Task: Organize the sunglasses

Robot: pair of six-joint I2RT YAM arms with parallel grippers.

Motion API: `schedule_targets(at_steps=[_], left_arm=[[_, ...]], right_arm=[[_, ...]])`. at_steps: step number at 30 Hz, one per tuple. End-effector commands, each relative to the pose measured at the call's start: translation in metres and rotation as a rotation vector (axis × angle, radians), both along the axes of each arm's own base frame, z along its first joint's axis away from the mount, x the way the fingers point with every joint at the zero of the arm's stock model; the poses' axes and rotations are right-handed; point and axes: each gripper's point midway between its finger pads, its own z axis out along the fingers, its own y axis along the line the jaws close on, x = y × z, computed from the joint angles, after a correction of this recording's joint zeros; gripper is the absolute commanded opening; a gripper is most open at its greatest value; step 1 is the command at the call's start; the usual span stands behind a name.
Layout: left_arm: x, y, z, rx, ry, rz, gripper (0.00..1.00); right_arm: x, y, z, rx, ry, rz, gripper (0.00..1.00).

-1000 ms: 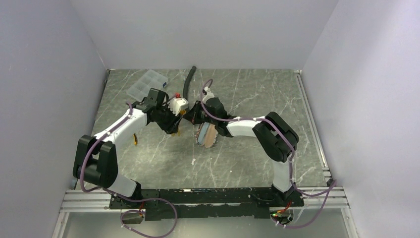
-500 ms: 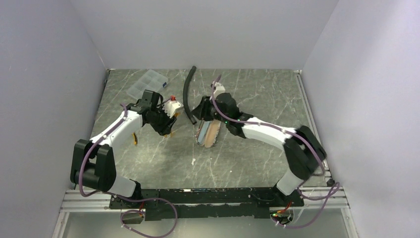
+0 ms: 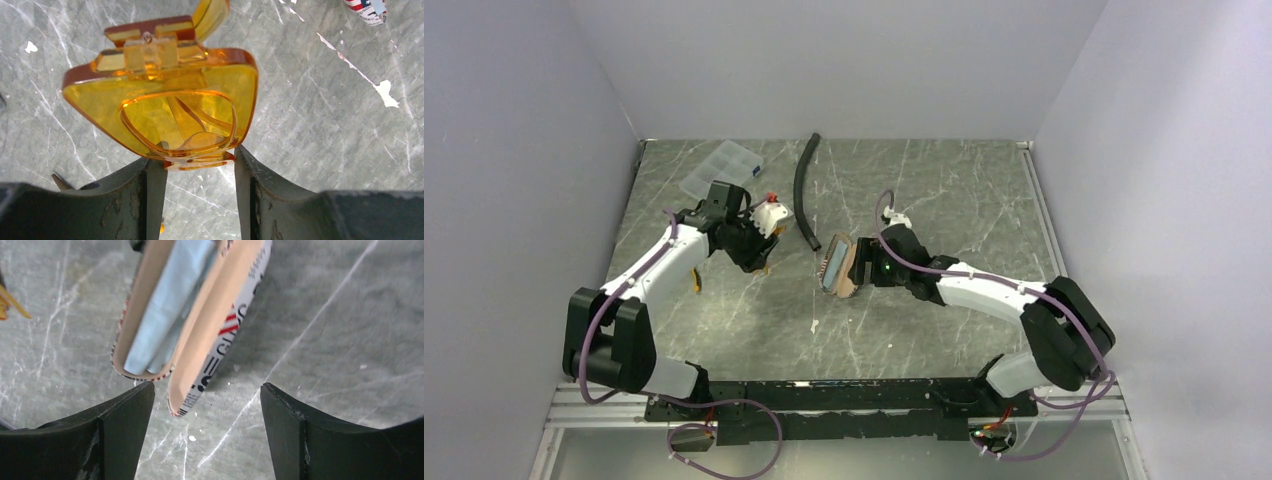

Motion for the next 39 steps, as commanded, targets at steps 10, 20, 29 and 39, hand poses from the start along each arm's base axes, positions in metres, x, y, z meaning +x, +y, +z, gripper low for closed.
schedule_targets(at_steps=[10, 20, 29, 39], left_arm=[[0.0, 0.003, 0.032, 0.033, -0.104, -0.074, 0.03], [-0.023, -0.017, 0.033, 0.187, -0.127, -0.29, 0.03], [-0.046, -0.036, 0.044, 0.247, -0.131, -0.529, 0.03], [-0.072, -0.071, 0.047, 0.211, -0.154, -0.829, 0.03]], right_arm=[[0.005, 0.024, -0.015, 0.105, 0.044, 0.018, 0.45], [0.018, 0.02, -0.006, -0.027, -0.046, 0.132, 0.24], [0.009, 0.031, 0.014, -0.183, -0.232, 0.561, 0.19], [-0.001, 0.052, 0.028, -0.116, -0.432, 0.775, 0.16]])
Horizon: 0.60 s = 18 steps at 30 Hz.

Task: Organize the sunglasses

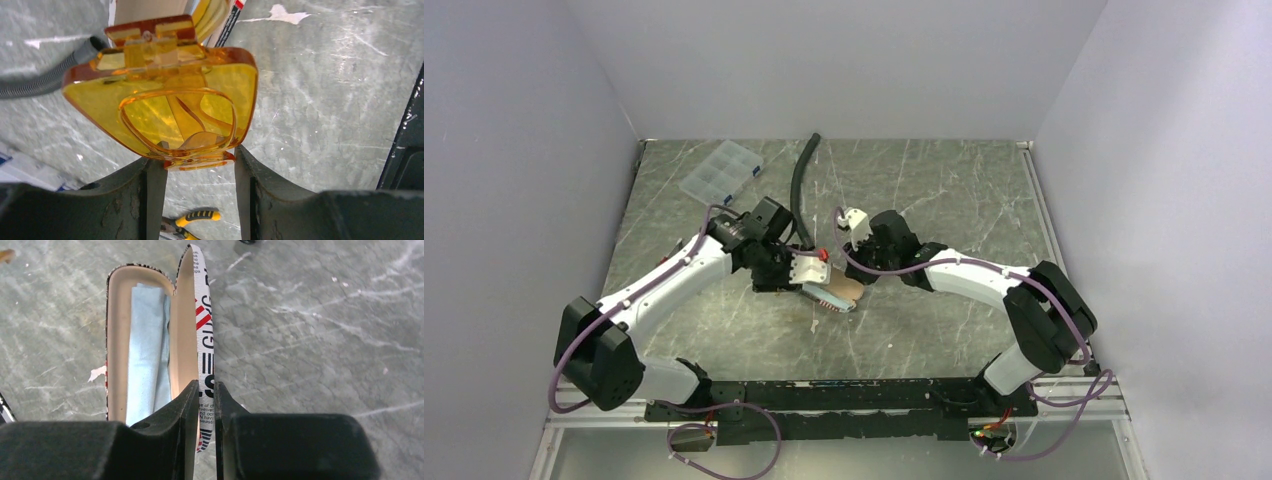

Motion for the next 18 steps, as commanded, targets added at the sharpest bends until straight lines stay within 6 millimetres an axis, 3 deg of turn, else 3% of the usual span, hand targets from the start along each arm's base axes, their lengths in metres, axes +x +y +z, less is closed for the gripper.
schedule_targets(at_steps=[1, 9, 15, 18], left_arm=[[-0.01, -0.021, 0.018, -0.051, -0.017, -0.188, 0.03], [-0.005, -0.052, 0.0, 0.024, 0.018, -0.348, 0.03], [0.002, -0.061, -0.023, 0.072, 0.043, -0.401, 0.03], [-0.004, -0.066, -0.03, 0.066, 0.087, -0.412, 0.03]], right_arm=[[0.001, 0.023, 0.035, 0.124, -0.165, 0.163, 0.16], [-0.01, 0.036, 0.033, 0.188, -0.168, 0.258, 0.16], [-0.013, 0.035, 0.033, 0.21, -0.186, 0.269, 0.16], [-0.012, 0.036, 0.029, 0.202, -0.182, 0.268, 0.16]])
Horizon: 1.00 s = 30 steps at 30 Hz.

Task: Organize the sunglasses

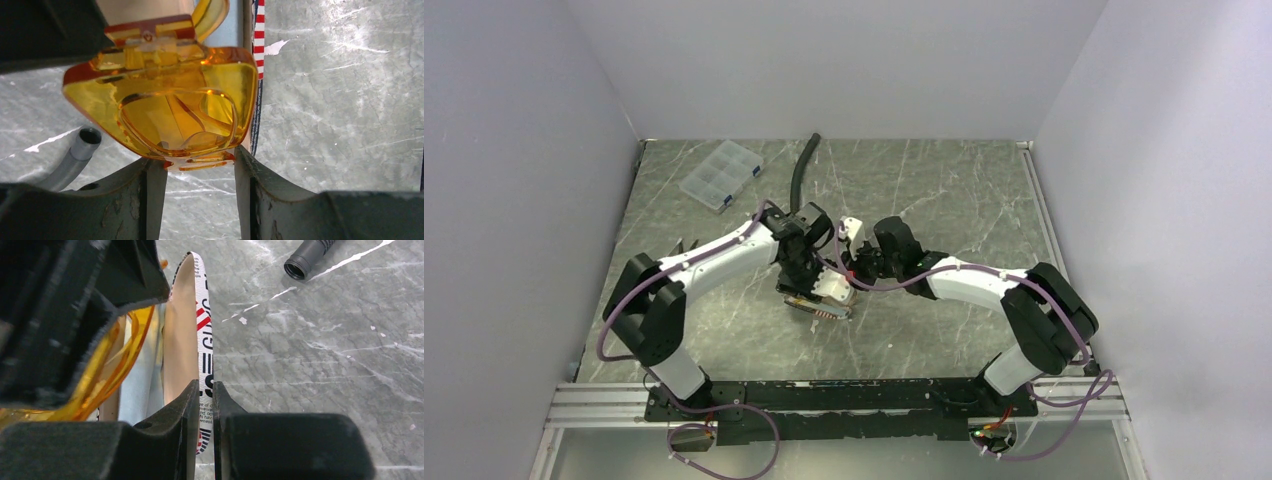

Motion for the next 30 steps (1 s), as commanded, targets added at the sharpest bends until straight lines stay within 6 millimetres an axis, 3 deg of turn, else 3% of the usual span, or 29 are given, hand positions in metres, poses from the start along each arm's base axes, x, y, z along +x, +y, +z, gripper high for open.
schedule_targets(at_steps=[1, 7, 12, 22, 30], left_arm=[[-0.004, -0.016, 0.003, -0.026, 0.025, -0.06, 0.03], [-0.019, -0.005, -0.021, 0.068, 0.054, -0.081, 0.03], [-0.017, -0.001, -0.029, 0.147, 0.061, -0.028, 0.03], [-0.02, -0.013, -0.052, 0.167, 0.08, 0.027, 0.03], [-0.031, -0.014, -0.057, 0.206, 0.108, 0.017, 0.03]], right_arm=[[0.006, 0.013, 0.021, 0.076, -0.081, 0.042, 0.16], [0.012, 0.011, 0.021, 0.075, -0.107, 0.013, 0.17], [0.023, 0.005, 0.023, 0.072, -0.144, -0.059, 0.17], [0.021, 0.008, 0.023, 0.118, -0.16, -0.073, 0.19], [0.022, 0.005, 0.035, 0.151, -0.156, -0.124, 0.37]])
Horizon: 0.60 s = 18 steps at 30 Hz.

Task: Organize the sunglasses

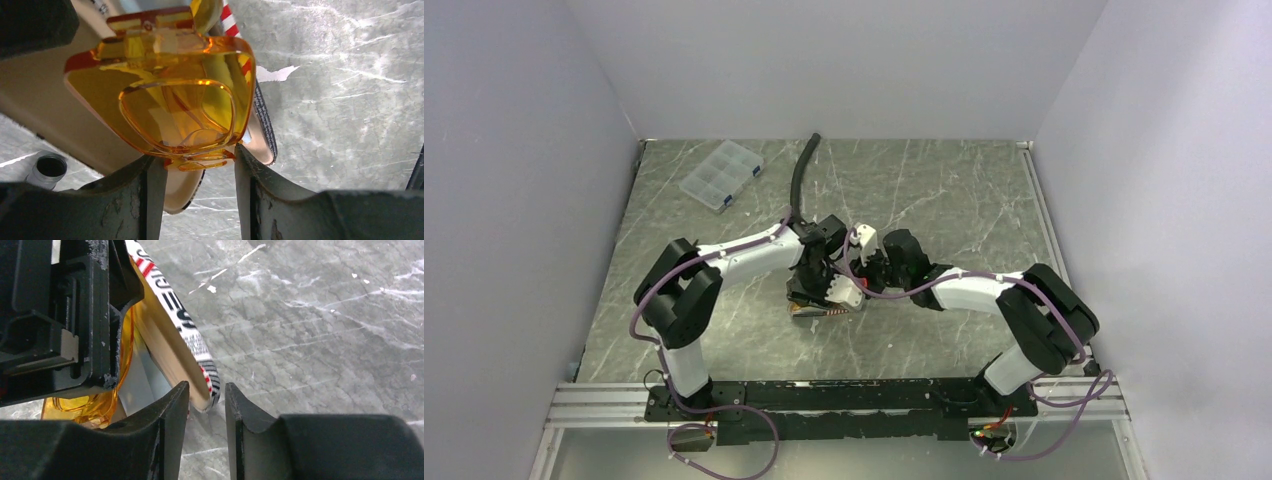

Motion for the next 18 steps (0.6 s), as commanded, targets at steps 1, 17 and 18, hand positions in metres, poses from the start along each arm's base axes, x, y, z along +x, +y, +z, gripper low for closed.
schedule_targets(at_steps=[1, 17, 18], left_arm=[[-0.027, -0.004, -0.011, 0.063, 0.048, -0.05, 0.03], [-0.02, 0.001, -0.017, 0.142, 0.008, 0.183, 0.03], [-0.021, 0.002, -0.018, 0.147, 0.008, 0.194, 0.03]], right_arm=[[0.019, 0.023, 0.065, 0.149, -0.173, -0.014, 0.38], [0.017, 0.001, 0.079, 0.277, -0.058, -0.076, 0.47], [0.018, -0.001, 0.08, 0.28, -0.056, -0.091, 0.48]])
